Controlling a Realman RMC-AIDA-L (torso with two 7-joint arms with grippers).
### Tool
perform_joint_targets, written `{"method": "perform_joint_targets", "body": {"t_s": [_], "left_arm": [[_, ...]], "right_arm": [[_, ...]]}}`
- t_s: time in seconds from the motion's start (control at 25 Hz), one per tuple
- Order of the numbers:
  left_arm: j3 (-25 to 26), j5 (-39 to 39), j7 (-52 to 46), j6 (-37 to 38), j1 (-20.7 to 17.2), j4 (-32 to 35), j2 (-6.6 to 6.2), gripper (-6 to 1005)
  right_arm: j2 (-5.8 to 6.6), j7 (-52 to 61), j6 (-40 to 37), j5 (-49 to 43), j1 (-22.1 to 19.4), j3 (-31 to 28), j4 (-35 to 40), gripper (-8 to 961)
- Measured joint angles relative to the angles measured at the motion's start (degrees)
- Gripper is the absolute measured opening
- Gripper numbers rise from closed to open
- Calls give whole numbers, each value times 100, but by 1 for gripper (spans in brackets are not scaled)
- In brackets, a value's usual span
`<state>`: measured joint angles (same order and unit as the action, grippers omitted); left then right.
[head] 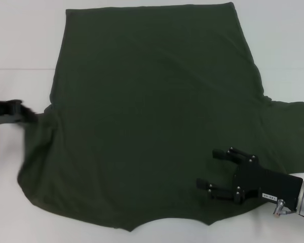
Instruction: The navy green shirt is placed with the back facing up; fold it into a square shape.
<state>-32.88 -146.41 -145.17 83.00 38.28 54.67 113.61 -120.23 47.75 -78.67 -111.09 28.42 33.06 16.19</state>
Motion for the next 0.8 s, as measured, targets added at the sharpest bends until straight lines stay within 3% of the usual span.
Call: {"method": "perform_joint_targets", "body": {"t_s": [0.2,0.28,0.44,0.8], "left_arm": [[-532,-1,-16,11,271,55,403,0],[-767,-26,-18,-135,334,15,618,15],[-1222,-46,-19,-430,344,-101,880,44],[-1249,-24,-21,-782,237,-448,909,109]], "right_arm": [[0,-2,7,0,-24,-7,-4,943],[0,-3,7,0,-35,-17,-18,943],[0,-3,10,0,-41,-20,-51,943],[0,-4,3,0,-47,-20,-55,943]]}}
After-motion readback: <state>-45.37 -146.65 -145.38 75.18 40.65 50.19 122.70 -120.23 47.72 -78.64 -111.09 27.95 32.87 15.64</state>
